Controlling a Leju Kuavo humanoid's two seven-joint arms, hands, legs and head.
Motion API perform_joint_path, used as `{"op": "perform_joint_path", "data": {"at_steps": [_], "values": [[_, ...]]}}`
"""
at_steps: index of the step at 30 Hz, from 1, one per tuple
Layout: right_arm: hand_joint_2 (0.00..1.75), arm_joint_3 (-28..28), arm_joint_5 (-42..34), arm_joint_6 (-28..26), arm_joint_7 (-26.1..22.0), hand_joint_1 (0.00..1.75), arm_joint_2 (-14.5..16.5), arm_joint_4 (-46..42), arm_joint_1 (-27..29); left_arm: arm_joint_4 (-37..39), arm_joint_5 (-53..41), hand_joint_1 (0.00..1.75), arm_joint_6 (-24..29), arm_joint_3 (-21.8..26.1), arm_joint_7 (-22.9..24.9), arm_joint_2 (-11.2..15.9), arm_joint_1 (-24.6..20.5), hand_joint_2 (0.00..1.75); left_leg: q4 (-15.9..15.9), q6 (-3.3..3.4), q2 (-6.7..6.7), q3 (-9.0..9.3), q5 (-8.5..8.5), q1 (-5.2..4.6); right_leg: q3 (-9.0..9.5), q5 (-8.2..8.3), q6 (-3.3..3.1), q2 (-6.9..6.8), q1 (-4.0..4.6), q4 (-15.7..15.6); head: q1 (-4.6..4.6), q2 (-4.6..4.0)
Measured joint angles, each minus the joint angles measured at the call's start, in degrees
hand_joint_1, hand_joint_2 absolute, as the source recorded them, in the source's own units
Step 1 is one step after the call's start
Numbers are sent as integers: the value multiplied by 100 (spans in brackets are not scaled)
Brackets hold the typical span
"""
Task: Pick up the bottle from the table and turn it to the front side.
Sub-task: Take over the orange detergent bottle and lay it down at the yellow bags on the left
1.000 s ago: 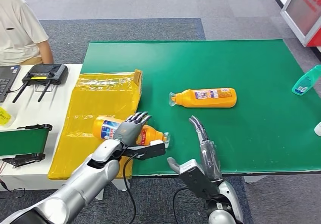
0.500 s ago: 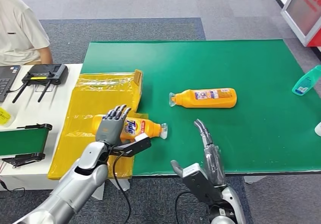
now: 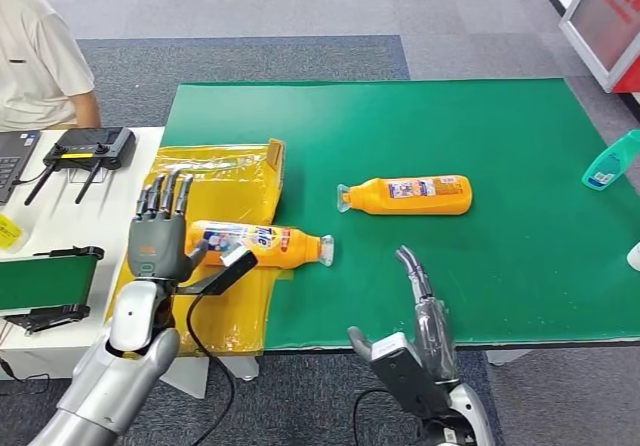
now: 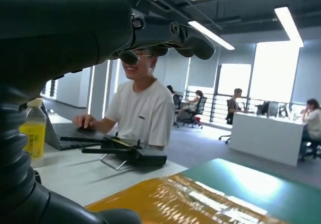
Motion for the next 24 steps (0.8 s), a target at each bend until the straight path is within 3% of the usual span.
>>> {"op": "perform_joint_path", "data": {"at_steps": [3,6,8,12,15,19,24], "values": [[175,-7,91,-139,101,0,0,-71,99,-737,1639,0,164,167,-809,-55,343,175,0,1,1,0,-3,0,-1,-2,0,0,0,0,0,0],[175,-18,141,-318,171,0,0,-155,217,-1551,3586,0,-276,236,-1643,-167,812,175,0,5,2,-1,-12,-1,-1,-9,0,0,-1,-1,2,0],[175,-24,149,-398,190,0,0,-200,274,-1926,4339,0,-585,241,-1945,-214,1082,175,0,4,2,-2,-17,-1,-2,-12,0,1,-1,-2,1,0],[175,-40,70,-420,189,0,-1,-242,322,-2234,4853,0,-810,247,-2200,-237,1356,175,0,3,2,-2,-19,-1,-2,-15,1,2,-1,-2,0,0],[175,-155,-615,-187,131,0,-2,-377,464,-2990,5884,0,-1346,285,-2795,-271,2133,175,0,3,2,-1,-22,-1,-2,-22,2,1,0,-2,0,0],[175,-357,-1450,275,67,0,-5,-492,630,-3300,6454,0,-1750,292,-3014,-288,2552,175,0,4,2,-1,-23,-1,-1,-24,2,1,0,-2,1,0],[175,-766,-2017,785,-87,0,-11,-666,894,-3503,6185,0,-1539,240,-3094,-297,2976,175,0,8,1,-1,-27,-1,0,-24,3,1,-1,-4,1,0]]}}
